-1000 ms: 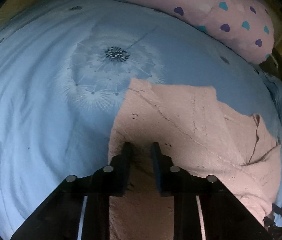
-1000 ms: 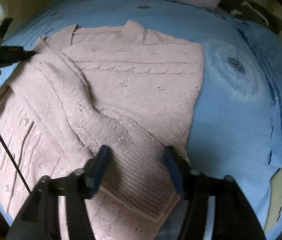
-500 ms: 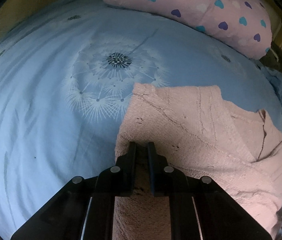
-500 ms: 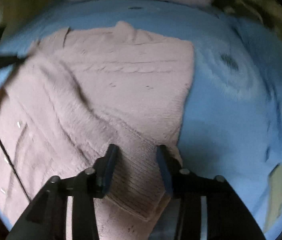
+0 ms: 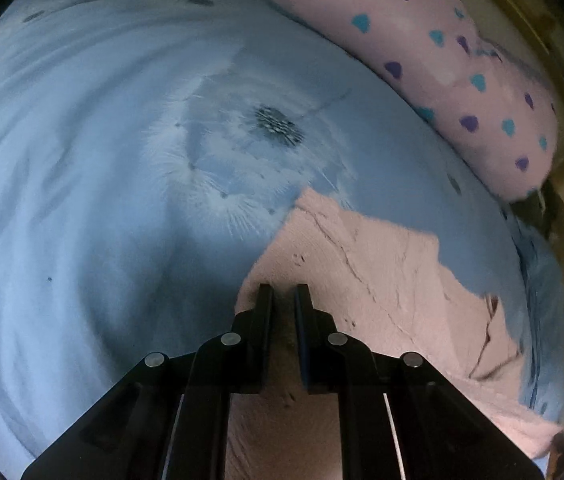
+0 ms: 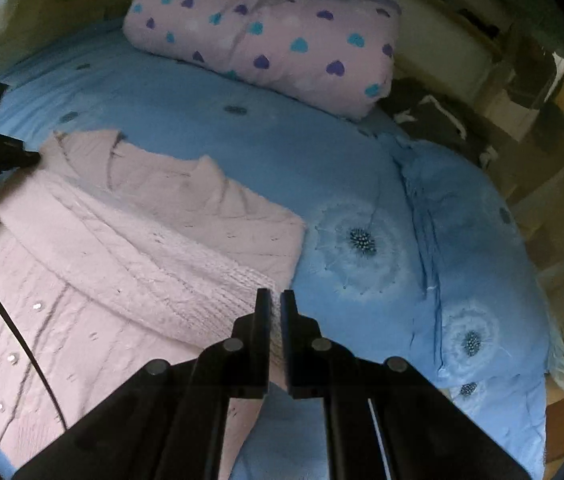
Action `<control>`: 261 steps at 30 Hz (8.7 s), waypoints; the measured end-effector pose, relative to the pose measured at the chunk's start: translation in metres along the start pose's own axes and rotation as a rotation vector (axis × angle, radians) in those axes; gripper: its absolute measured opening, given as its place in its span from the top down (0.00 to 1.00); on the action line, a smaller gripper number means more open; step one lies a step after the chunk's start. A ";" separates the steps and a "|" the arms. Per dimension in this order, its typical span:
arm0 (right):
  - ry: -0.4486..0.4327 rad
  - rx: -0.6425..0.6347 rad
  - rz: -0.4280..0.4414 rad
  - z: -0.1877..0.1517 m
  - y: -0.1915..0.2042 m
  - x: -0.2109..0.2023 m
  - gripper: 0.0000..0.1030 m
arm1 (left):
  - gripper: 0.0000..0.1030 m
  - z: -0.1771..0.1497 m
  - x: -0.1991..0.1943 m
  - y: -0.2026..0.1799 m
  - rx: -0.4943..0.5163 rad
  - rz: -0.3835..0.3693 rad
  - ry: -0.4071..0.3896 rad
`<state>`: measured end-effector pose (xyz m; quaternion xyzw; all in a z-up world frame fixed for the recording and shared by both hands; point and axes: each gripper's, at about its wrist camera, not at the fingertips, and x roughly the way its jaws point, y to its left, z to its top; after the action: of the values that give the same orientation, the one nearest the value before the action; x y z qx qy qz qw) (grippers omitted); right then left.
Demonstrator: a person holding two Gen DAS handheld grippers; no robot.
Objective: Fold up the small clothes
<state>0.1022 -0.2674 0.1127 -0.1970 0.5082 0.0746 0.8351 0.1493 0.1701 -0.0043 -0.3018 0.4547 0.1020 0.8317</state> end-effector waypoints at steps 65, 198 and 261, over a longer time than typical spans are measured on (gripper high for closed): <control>-0.114 0.269 0.276 -0.152 0.099 -0.160 0.35 | 0.81 -0.241 -0.245 -0.015 0.555 -0.014 0.120; -0.285 0.400 0.113 -0.131 0.089 -0.134 0.95 | 1.00 -0.220 -0.238 -0.038 0.579 -0.108 -0.286; -0.046 0.605 0.271 0.049 0.003 0.167 0.66 | 0.94 0.006 0.013 -0.113 0.475 0.123 0.077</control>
<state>0.2205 -0.2578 -0.0149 0.1310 0.5098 0.0353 0.8495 0.2114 0.0822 0.0339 -0.0731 0.5147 0.0311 0.8537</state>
